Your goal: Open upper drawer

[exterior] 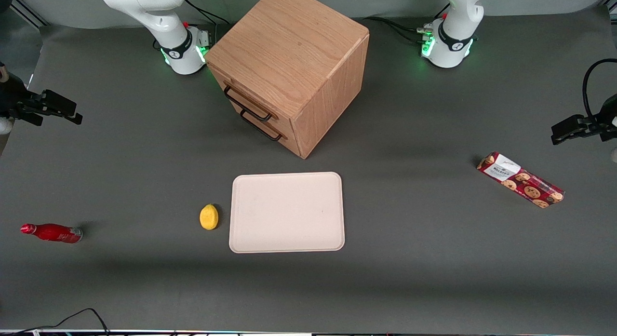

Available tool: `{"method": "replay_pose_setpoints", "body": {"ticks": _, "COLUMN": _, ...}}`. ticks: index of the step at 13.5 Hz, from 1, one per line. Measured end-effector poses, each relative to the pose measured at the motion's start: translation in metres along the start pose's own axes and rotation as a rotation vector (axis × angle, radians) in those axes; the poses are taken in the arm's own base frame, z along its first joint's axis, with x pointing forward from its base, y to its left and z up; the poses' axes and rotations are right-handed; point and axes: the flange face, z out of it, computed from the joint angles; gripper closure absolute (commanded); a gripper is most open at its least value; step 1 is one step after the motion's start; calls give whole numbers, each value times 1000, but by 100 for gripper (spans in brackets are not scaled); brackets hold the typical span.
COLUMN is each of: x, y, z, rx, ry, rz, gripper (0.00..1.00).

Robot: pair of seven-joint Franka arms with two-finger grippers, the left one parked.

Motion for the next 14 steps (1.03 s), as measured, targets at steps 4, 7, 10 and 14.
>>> {"method": "replay_pose_setpoints", "body": {"ticks": 4, "x": 0, "y": 4, "z": -1, "rx": 1, "ry": 1, "rz": 8, "gripper": 0}}
{"method": "replay_pose_setpoints", "body": {"ticks": 7, "x": 0, "y": 6, "z": -1, "rx": 1, "ry": 1, "rz": 11, "gripper": 0}}
{"method": "replay_pose_setpoints", "body": {"ticks": 10, "x": 0, "y": 6, "z": -1, "rx": 1, "ry": 1, "rz": 12, "gripper": 0}}
{"method": "replay_pose_setpoints", "body": {"ticks": 14, "x": 0, "y": 6, "z": -1, "rx": 1, "ry": 1, "rz": 12, "gripper": 0}}
